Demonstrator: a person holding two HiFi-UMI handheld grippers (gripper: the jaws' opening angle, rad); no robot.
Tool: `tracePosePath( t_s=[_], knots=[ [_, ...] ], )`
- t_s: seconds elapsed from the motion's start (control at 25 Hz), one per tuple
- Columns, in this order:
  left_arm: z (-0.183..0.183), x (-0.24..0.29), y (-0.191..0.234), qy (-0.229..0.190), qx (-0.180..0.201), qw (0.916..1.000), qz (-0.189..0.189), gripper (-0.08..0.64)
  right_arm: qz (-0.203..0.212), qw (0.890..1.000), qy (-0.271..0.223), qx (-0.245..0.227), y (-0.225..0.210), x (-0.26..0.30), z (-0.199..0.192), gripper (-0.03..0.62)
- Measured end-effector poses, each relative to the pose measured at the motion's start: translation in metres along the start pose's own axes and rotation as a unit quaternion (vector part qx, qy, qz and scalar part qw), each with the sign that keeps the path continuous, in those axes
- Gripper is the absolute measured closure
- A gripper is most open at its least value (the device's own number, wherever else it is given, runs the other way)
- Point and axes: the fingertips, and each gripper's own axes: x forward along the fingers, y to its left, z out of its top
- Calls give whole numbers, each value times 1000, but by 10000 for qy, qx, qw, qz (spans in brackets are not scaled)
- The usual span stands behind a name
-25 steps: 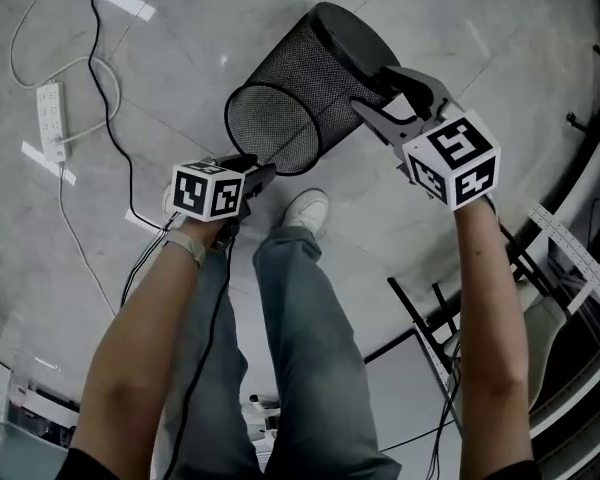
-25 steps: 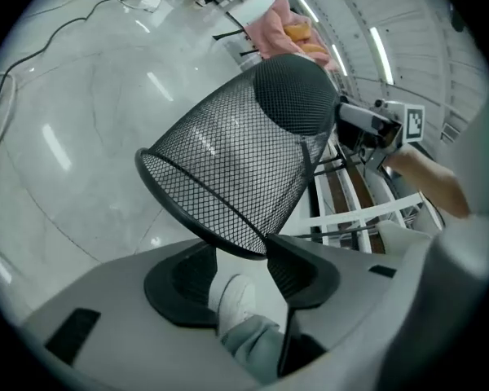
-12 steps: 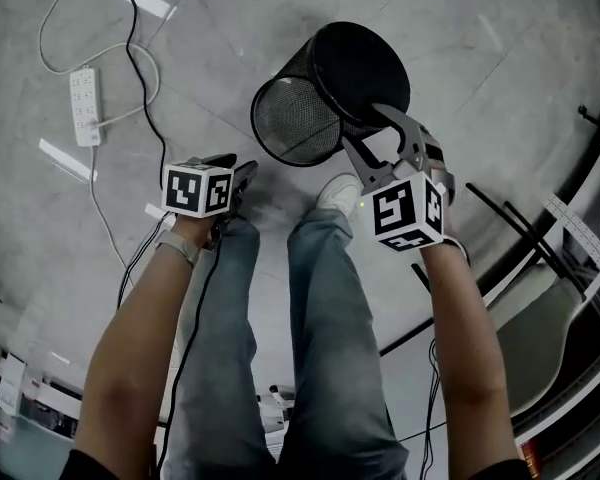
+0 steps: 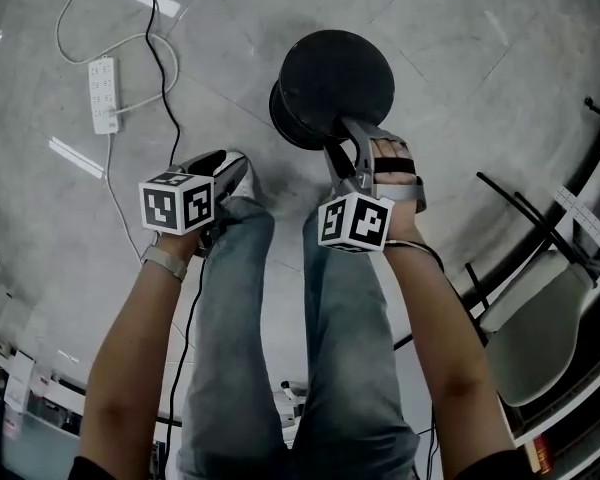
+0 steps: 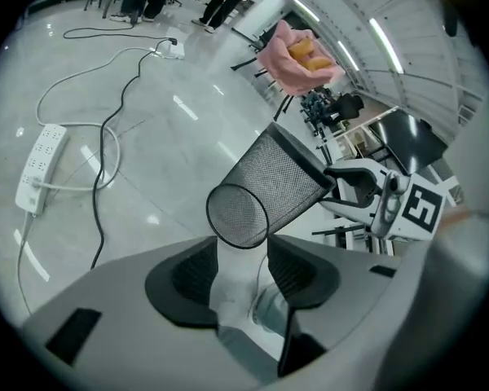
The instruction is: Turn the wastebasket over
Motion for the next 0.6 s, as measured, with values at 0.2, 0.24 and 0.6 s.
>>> tracePosePath(
  t_s=[0.2,0.24,0.6],
  knots=[
    [-6,-1,-2,-68,26,10000,29,365,36,9992,389,-36,16,15,-22,394],
    [-6,-1,-3,-88,17,10000,25,365,85,9989,451,-25,18,20,-27,394],
    [5,-11,-9,-217,112,9997,-28,365,306,9984,477,3,11,30,-32,419]
  ],
)
